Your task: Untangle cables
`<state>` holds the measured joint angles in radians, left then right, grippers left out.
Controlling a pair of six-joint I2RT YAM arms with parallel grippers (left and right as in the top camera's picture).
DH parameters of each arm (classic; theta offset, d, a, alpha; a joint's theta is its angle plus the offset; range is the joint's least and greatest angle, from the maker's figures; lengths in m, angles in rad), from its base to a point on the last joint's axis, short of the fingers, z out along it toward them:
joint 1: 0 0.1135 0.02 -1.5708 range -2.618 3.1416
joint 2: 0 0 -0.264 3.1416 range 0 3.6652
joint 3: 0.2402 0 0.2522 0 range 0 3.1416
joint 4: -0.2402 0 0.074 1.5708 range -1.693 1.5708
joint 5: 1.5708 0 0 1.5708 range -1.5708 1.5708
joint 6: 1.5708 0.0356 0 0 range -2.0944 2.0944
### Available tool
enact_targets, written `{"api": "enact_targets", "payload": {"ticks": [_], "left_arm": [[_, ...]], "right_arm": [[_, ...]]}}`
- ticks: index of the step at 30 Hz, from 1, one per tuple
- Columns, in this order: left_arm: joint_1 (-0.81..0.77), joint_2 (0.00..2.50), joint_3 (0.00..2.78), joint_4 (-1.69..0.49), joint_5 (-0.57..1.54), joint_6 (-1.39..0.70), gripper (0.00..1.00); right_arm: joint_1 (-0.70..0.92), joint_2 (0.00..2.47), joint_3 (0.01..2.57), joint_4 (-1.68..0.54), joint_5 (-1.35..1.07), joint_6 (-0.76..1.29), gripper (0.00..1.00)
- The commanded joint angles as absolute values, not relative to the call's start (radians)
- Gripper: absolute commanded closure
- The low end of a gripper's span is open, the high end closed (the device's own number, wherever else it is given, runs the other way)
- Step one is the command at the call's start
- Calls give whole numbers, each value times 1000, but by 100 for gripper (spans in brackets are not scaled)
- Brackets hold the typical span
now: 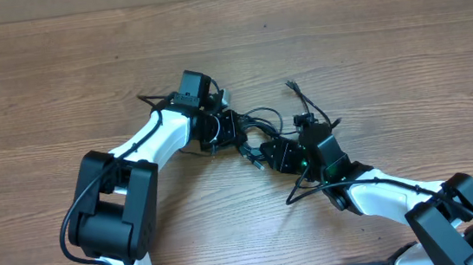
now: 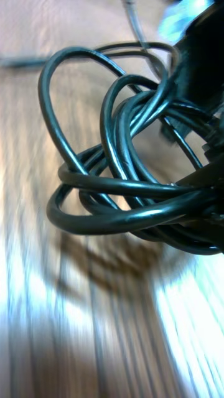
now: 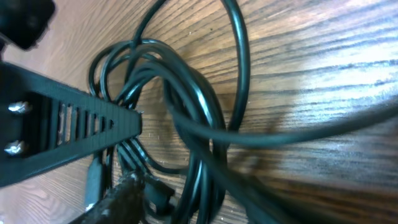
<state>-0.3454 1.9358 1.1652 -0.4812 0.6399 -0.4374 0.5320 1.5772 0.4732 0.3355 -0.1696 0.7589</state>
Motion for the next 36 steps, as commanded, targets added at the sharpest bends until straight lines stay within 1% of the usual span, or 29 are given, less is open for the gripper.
{"api": "enact_targets", "payload": {"ticks": [1, 3, 4, 6, 8, 12, 16, 19, 23, 25, 26, 27, 30, 32, 33, 36], "left_arm": [[-342, 1897, 1156, -467, 860, -274, 96], [-340, 1897, 1156, -458, 915, -234, 96], [-340, 1897, 1156, -458, 923, -215, 96], [-340, 1897, 1156, -462, 886, -209, 96], [-340, 1897, 1156, -477, 795, -211, 96], [-342, 1898, 1156, -535, 545, -308, 96], [-346, 1898, 1148, -557, 378, -467, 88], [-355, 1898, 1148, -557, 286, -556, 83], [-375, 1898, 1147, -557, 184, -641, 81], [-385, 1898, 1147, -557, 162, -660, 81], [-390, 1898, 1147, -558, 151, -659, 87], [-393, 1898, 1147, -563, 129, -659, 96], [-386, 1898, 1147, -573, 66, -669, 96], [-365, 1897, 1150, -572, 80, -718, 96], [-351, 1897, 1155, -572, 117, -743, 96], [-294, 1897, 1176, -569, 303, -707, 96]], "right_arm": [[537, 1572, 479, 339, -170, 762, 66], [537, 1572, 479, 340, -170, 763, 85], [537, 1572, 479, 340, -170, 762, 96], [537, 1572, 479, 339, -179, 762, 96], [537, 1572, 479, 342, -186, 762, 96], [533, 1572, 479, 381, -255, 753, 96], [533, 1572, 479, 408, -346, 736, 96], [533, 1572, 479, 440, -468, 643, 96], [533, 1572, 479, 448, -583, 598, 96], [533, 1572, 479, 443, -582, 592, 96], [533, 1572, 479, 438, -565, 593, 96], [533, 1572, 479, 427, -538, 593, 96], [533, 1572, 479, 395, -487, 593, 96], [533, 1572, 479, 370, -445, 597, 96], [533, 1572, 479, 360, -420, 612, 96], [533, 1572, 479, 334, -342, 678, 96]]}}
